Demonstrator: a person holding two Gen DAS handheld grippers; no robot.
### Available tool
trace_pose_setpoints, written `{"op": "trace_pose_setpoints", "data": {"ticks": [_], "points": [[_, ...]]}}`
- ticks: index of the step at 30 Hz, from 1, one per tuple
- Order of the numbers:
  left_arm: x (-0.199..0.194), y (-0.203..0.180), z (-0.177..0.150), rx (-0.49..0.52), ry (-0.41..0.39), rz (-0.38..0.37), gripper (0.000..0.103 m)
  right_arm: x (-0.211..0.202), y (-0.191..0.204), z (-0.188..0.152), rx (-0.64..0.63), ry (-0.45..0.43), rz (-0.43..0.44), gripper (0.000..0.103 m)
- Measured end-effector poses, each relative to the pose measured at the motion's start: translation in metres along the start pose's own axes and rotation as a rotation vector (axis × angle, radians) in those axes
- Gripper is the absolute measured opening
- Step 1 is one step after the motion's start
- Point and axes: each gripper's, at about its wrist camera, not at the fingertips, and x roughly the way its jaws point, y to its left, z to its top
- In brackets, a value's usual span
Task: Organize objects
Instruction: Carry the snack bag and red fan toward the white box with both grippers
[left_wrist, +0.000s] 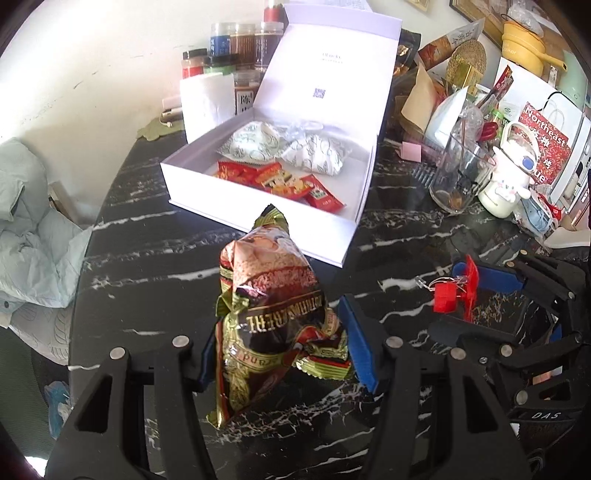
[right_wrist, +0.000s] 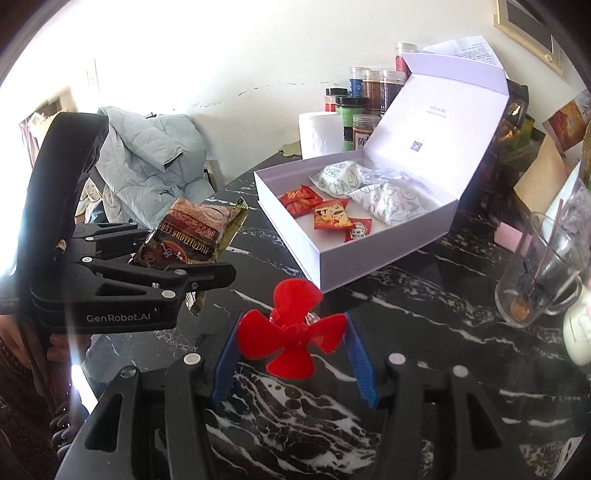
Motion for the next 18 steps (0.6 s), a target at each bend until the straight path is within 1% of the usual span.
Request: {"op": "trace_pose_setpoints", "data": {"ticks": [9,18], "points": [[-0.007,0.001,0.025,0.022,-0.042,-0.017,0.056,0.001,-0.003,0.032,-0.061,-0.025,-0.003,0.055],[-0.003,-0.001,0.053,0.052,-0.067,-0.034,0.056,0.006,-0.018,0.058,-0.08,-0.04,-0.019,0.055]]}}
